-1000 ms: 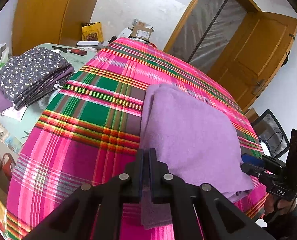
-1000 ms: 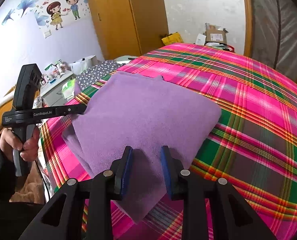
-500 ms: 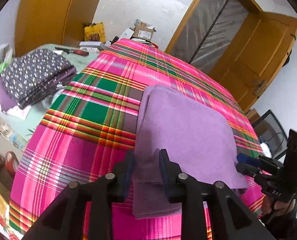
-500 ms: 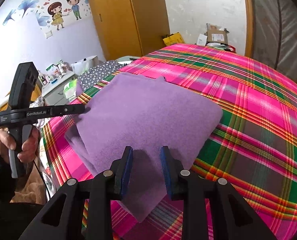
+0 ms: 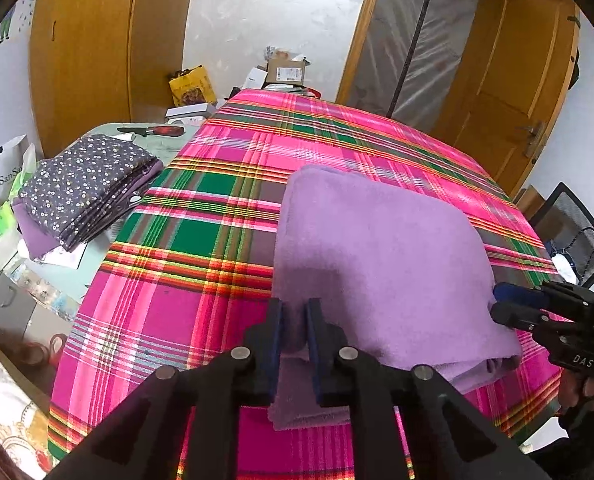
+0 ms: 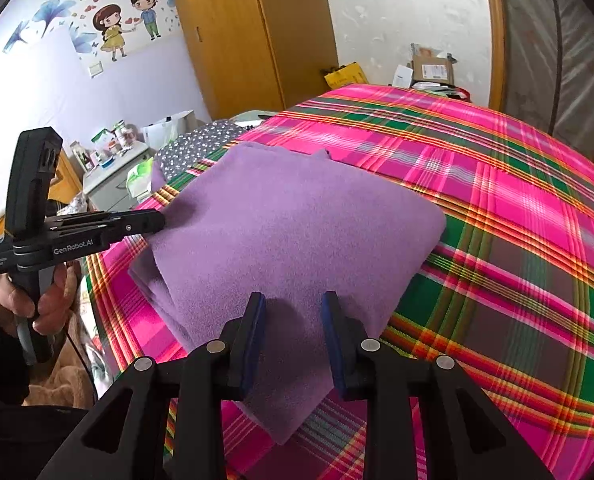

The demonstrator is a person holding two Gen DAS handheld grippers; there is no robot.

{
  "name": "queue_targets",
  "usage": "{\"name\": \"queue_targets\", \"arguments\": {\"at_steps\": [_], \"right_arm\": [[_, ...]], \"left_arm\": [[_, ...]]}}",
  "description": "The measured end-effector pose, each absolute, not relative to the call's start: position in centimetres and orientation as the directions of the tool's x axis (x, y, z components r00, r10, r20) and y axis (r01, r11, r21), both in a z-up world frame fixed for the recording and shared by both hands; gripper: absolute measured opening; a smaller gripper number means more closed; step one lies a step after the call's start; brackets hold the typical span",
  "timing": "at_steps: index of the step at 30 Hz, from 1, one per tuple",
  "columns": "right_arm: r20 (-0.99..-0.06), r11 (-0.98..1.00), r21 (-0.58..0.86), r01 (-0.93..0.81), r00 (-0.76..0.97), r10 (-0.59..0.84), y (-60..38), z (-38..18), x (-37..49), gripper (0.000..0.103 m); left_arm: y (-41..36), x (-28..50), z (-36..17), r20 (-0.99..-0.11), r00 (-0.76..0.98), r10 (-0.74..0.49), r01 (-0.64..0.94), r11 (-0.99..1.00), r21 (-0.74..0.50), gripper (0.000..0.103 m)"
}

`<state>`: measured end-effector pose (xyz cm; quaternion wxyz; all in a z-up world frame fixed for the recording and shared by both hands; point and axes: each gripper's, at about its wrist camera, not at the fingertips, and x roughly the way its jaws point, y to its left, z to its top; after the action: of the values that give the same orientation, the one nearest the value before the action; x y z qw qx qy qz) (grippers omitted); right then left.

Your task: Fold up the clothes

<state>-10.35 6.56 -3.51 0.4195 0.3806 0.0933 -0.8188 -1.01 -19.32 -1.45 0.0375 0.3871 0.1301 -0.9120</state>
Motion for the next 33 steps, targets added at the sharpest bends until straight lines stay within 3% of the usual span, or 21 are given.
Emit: {"name": "queue_targets", "arguments": {"at_steps": [15,27,33], "right_arm": [[-0.691,-0.639,0.17,0.75,-0.371,-0.62,6.7,-2.7,-10.2,0.03],[-0.699,-0.636,0.183,0.75,-0.355,-0.62,6.4,-3.4,-10.4,0.03],[-0.704,-0.633,0.201,0.748,-0.339,-0.624,6.5,-3.7,-10.9,0.03]], "left_arm": [[-19.3,-0.5,-1.9,-0.71,-0.694,0.123,0.127,-0.949,-0.289,0.009],[-20.1,-0.7,-2.6,-0.717,-0.688,0.112,0.149,-0.945,-0.291,0.01],[-20.7,-0.9,-2.9,-0.725,-0.68,0.106,0.157,-0.945,-0.286,0.021]]}}
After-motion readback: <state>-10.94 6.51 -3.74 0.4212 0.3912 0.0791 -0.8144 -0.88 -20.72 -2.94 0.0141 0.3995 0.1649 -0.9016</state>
